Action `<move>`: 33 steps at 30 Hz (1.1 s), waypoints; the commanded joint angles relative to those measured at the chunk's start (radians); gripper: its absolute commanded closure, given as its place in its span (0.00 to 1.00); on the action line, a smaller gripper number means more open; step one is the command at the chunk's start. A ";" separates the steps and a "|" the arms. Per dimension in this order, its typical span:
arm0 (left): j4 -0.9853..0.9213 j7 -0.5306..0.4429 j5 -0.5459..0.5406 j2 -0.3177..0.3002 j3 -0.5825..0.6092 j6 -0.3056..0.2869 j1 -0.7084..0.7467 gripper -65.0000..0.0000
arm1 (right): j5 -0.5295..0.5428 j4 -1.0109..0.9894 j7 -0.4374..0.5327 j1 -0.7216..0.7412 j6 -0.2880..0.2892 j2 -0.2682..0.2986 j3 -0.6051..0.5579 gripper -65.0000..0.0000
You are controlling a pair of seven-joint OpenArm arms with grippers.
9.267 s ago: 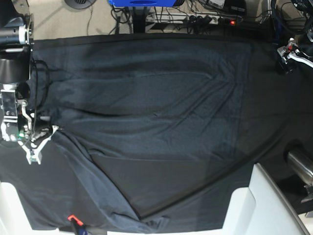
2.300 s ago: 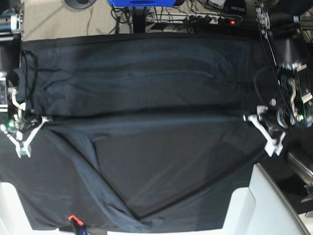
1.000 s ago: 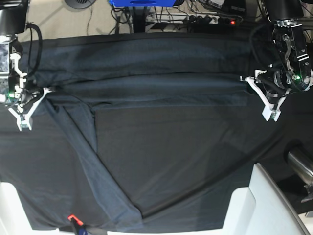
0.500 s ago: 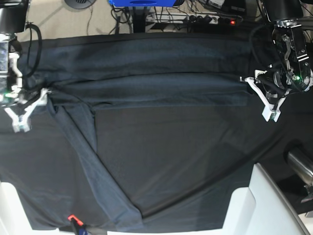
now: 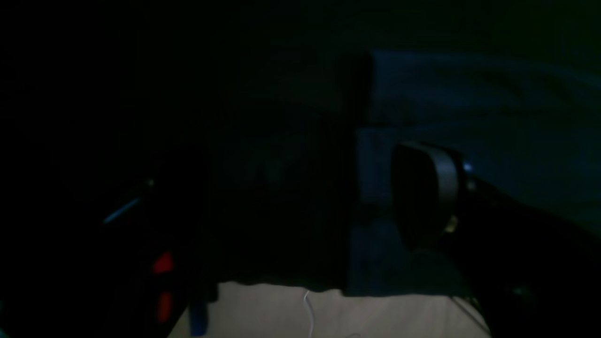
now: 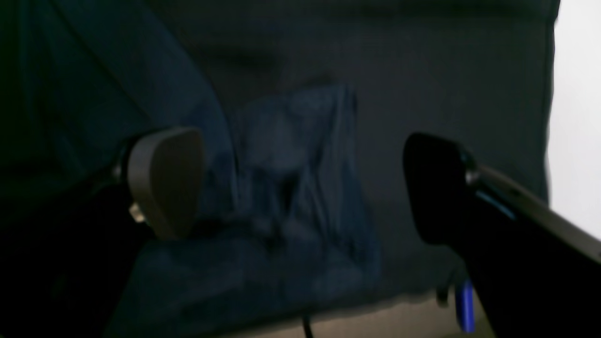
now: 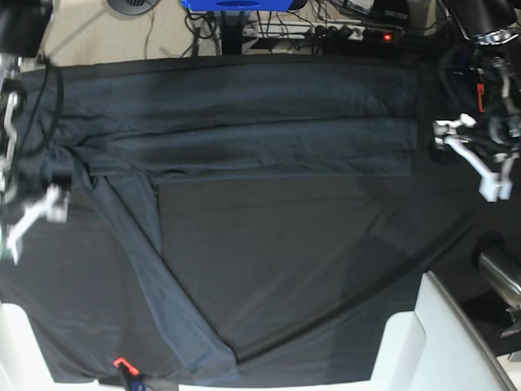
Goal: Fold the T-shirt properly
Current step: 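Open both grippers and move the right gripper to the sleeve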
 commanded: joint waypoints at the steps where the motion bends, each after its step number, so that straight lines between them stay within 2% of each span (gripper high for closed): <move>1: 0.018 -0.009 -0.003 -0.032 -0.038 -0.002 -0.002 0.11 | 0.001 -0.002 0.029 0.040 0.003 0.016 -0.035 0.00; 3: 0.012 -0.007 -0.003 -0.040 -0.090 -0.005 0.020 0.11 | 0.001 -0.052 0.051 0.087 0.003 0.025 -0.106 0.00; 5: 0.012 -0.010 -0.003 -0.050 -0.125 -0.040 0.060 0.11 | 0.001 -0.132 0.080 0.136 0.003 0.034 -0.184 0.00; 9: 0.018 -0.014 -0.003 -0.049 -0.211 -0.186 0.139 0.11 | 0.001 -0.350 0.160 0.258 0.003 0.034 -0.307 0.00; 12: 0.018 -0.014 -0.002 -0.041 -0.283 -0.264 0.178 0.11 | 0.001 -0.513 0.215 0.336 0.003 0.034 -0.358 0.00; 14: 0.018 -0.015 0.003 -0.041 -0.316 -0.295 0.196 0.11 | 0.003 -0.622 0.255 0.384 0.003 0.034 -0.388 0.00; 20: 0.018 -0.015 0.004 -0.041 -0.343 -0.300 0.207 0.11 | 0.006 -0.901 0.407 0.485 0.003 0.033 -0.456 0.00; 22: 0.017 -0.015 0.004 -0.041 -0.337 -0.300 0.201 0.11 | 0.006 -0.948 0.445 0.502 0.003 0.014 -0.463 0.00; 27: 0.018 -0.015 0.003 -0.040 -0.334 -0.300 0.193 0.11 | 0.006 -0.978 0.462 0.506 0.006 -0.027 -0.470 0.00; 30: 0.011 -0.015 0.004 -0.040 -0.334 -0.300 0.178 0.11 | 0.004 -0.978 0.460 0.508 0.061 -0.042 -0.465 0.01; 33: 0.011 -0.015 0.004 -0.040 -0.334 -0.300 0.176 0.11 | 0.006 -0.979 0.462 0.519 0.075 -0.058 -0.462 0.01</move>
